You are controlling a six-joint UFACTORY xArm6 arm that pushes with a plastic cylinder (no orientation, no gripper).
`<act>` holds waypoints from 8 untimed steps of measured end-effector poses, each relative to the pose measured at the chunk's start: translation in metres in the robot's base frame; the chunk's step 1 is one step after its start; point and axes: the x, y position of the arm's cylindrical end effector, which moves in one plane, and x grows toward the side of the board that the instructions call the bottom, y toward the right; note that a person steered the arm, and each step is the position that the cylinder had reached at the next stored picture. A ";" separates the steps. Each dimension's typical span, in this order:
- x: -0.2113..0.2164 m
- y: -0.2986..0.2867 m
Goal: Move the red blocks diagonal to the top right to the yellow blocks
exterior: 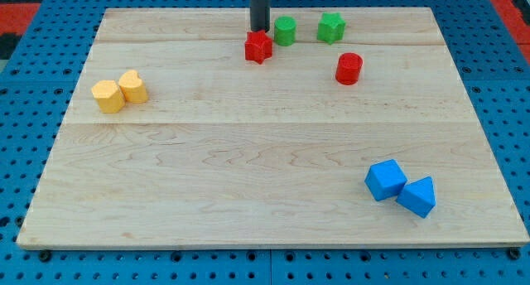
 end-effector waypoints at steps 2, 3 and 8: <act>0.008 0.059; 0.038 0.041; 0.020 -0.117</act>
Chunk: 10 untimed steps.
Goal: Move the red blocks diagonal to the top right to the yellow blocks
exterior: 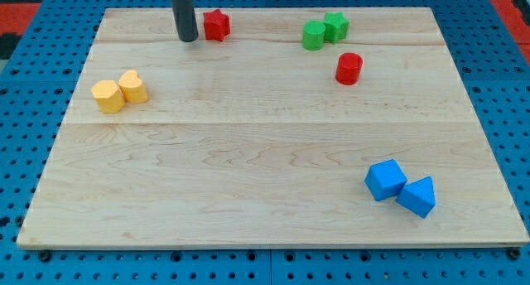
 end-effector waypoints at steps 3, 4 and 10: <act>0.115 0.098; 0.176 0.168; 0.062 0.200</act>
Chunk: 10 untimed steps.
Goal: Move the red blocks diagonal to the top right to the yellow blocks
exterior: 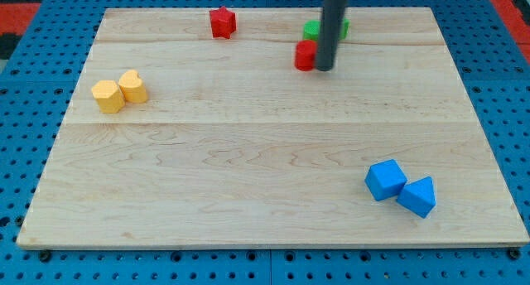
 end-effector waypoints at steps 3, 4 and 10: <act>-0.018 -0.014; -0.035 -0.016; -0.093 -0.052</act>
